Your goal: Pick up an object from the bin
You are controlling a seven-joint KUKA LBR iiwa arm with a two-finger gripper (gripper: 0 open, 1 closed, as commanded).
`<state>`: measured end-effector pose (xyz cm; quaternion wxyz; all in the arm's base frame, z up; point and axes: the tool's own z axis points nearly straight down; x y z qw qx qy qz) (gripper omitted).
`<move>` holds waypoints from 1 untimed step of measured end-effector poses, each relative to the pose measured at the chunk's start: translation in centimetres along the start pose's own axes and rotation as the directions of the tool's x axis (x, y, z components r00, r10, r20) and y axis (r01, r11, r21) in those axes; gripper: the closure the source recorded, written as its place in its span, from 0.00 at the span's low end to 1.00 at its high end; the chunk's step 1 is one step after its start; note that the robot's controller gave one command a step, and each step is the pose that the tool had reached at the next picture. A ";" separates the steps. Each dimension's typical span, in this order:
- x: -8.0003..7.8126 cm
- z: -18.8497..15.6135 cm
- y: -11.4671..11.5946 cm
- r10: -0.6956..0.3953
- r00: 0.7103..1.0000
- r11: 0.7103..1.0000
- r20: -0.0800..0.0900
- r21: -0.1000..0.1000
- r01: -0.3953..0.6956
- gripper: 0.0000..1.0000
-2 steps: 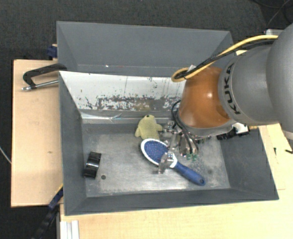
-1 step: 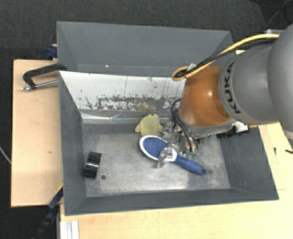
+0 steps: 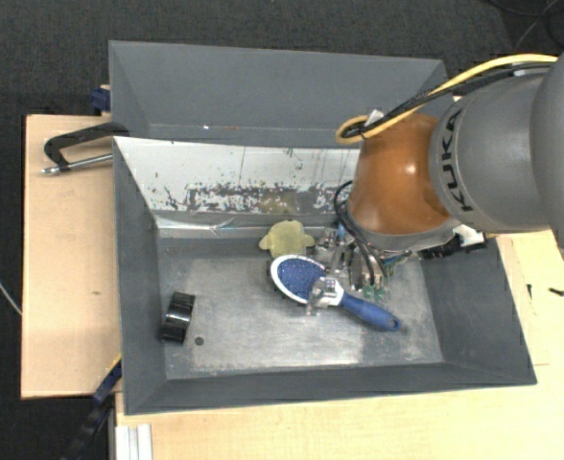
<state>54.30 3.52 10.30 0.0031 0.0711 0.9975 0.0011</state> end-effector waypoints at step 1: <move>-0.2 -8.1 0.1 -0.002 1.000 1.000 0.004 -0.001 0.002 1.00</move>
Offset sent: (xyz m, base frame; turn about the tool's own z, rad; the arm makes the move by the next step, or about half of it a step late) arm 0.0001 -0.0001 0.0759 0.0000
